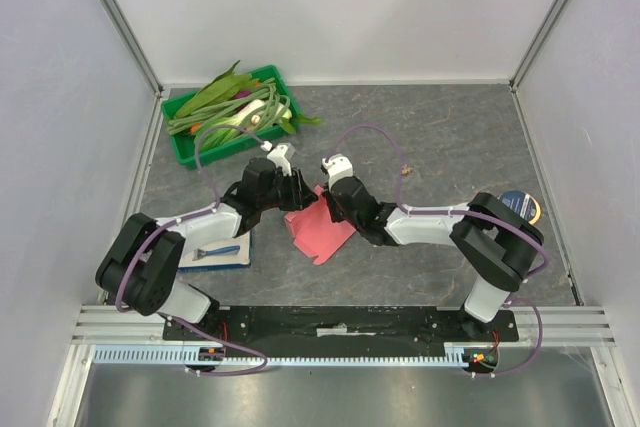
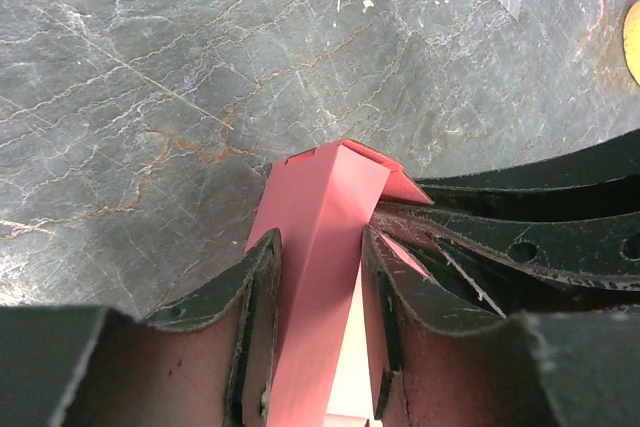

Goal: Fold the paper box

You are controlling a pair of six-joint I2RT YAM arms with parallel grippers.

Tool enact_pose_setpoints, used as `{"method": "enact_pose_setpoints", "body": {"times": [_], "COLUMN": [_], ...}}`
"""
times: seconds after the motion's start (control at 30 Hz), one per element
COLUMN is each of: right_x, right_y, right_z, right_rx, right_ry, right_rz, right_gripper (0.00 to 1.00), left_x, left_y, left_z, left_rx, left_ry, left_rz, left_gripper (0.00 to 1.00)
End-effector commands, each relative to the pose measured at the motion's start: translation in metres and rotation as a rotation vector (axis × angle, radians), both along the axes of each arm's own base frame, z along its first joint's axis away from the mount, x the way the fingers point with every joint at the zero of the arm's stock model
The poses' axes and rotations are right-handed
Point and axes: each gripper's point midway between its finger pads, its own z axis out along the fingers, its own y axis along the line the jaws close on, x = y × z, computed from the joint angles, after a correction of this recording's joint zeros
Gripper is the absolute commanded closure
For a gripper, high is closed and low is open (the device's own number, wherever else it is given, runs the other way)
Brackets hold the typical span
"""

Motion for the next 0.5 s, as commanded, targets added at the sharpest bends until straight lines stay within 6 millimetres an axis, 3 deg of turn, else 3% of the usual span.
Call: {"method": "enact_pose_setpoints", "body": {"times": [0.0,0.27,0.47], "right_x": [-0.004,-0.005,-0.007], "right_y": [0.004,0.004,0.019], "right_z": [0.012,0.025,0.036], "right_rx": [0.008,0.156,0.357], "right_ry": [0.0,-0.003,0.047], "right_rz": [0.081,0.194,0.373], "right_gripper": [0.79,0.63,0.61], "left_x": [-0.004,-0.009,-0.009], "left_y": [0.005,0.0,0.0], "left_z": [-0.006,-0.001,0.001], "left_rx": [0.007,-0.036,-0.041], "left_ry": [-0.002,-0.001,-0.007], "left_rz": [0.003,-0.014,-0.014], "left_gripper": [0.61,0.61,0.62]}}
